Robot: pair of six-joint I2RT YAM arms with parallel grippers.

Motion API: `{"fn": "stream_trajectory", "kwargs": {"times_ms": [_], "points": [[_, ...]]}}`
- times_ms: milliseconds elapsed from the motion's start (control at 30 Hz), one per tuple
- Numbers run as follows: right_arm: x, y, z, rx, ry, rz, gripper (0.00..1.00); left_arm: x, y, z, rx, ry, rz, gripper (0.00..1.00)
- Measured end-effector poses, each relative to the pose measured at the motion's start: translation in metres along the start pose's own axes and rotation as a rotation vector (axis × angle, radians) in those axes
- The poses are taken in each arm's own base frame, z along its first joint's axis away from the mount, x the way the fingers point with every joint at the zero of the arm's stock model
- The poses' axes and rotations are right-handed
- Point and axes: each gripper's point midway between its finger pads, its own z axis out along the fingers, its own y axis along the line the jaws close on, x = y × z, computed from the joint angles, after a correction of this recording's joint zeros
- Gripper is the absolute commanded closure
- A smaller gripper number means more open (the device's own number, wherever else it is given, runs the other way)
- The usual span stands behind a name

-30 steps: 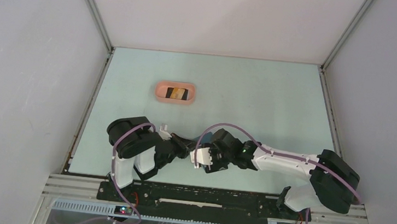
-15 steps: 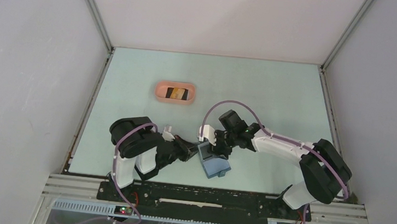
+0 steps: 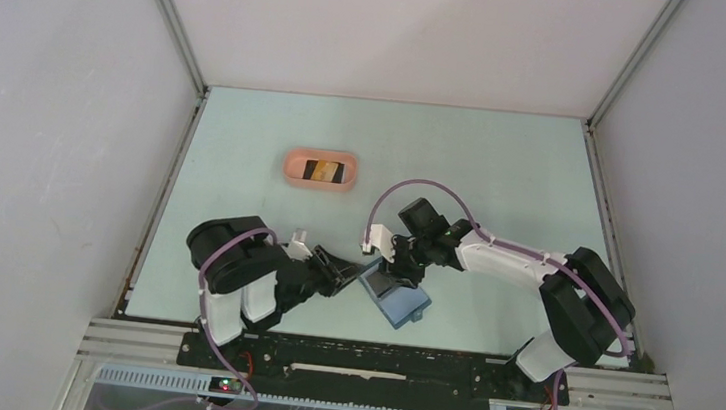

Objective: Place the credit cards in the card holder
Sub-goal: Open the card holder at the center of the board.

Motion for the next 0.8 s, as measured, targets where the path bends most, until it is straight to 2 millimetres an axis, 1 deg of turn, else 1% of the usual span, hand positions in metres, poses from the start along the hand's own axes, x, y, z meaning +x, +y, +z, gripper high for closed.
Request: {"fn": "stream_trajectory", "kwargs": {"times_ms": [133, 233, 333, 467, 600, 667, 800], "points": [[0.003, 0.001, 0.0, -0.003, 0.013, 0.01, 0.51, -0.009, 0.001, -0.01, 0.004, -0.025, 0.046, 0.54], [0.004, 0.001, -0.003, -0.011, 0.018, 0.027, 0.5, -0.012, -0.003, -0.014, 0.024, -0.034, 0.096, 0.54], [0.0, 0.001, -0.009, -0.039, -0.004, 0.052, 0.5, -0.011, -0.011, -0.016, 0.057, -0.022, 0.149, 0.55], [-0.006, 0.0, -0.019, -0.087, -0.043, 0.097, 0.52, -0.004, -0.011, -0.018, 0.07, 0.012, 0.191, 0.59], [-0.002, 0.003, -0.027, -0.128, -0.053, 0.126, 0.6, 0.0, -0.011, -0.019, 0.076, 0.032, 0.21, 0.66], [0.004, 0.007, -0.029, -0.151, -0.037, 0.117, 0.67, 0.004, -0.011, -0.02, 0.075, 0.049, 0.214, 0.7], [0.012, 0.021, -0.03, -0.197, 0.008, 0.064, 0.81, 0.021, -0.001, -0.023, 0.042, 0.117, 0.229, 0.72]]}}
